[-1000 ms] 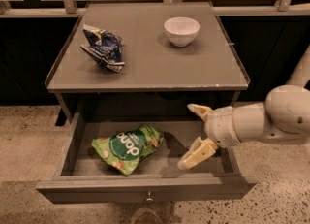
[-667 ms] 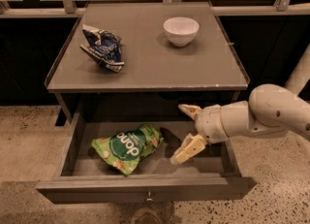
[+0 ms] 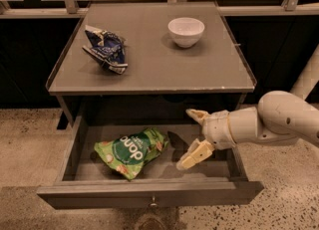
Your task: Pick green rice chip bag from top drawer and place on counter
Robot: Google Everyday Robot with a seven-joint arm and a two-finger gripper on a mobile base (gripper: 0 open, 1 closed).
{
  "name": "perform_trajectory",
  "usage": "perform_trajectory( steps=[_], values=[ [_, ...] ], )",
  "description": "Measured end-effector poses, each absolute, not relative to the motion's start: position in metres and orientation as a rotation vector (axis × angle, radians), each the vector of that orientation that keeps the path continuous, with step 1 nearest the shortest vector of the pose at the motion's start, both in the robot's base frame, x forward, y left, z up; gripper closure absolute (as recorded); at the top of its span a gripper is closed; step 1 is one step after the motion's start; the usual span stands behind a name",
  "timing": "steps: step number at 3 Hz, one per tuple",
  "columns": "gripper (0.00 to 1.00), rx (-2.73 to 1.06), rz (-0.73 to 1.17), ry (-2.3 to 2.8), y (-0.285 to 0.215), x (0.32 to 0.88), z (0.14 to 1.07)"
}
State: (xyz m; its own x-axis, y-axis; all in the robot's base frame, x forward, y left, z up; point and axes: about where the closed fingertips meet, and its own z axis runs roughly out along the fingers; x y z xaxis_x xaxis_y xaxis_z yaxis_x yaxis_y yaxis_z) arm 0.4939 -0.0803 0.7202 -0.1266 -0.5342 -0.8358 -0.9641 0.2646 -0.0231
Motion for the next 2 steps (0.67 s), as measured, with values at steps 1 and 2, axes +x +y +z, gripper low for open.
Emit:
perform_trajectory(
  steps=[1, 2],
  values=[
    [0.00, -1.352, 0.730, 1.766, -0.077, 0.510, 0.707],
    [0.00, -1.356, 0.774, 1.750, -0.063, 0.531, 0.690]
  ],
)
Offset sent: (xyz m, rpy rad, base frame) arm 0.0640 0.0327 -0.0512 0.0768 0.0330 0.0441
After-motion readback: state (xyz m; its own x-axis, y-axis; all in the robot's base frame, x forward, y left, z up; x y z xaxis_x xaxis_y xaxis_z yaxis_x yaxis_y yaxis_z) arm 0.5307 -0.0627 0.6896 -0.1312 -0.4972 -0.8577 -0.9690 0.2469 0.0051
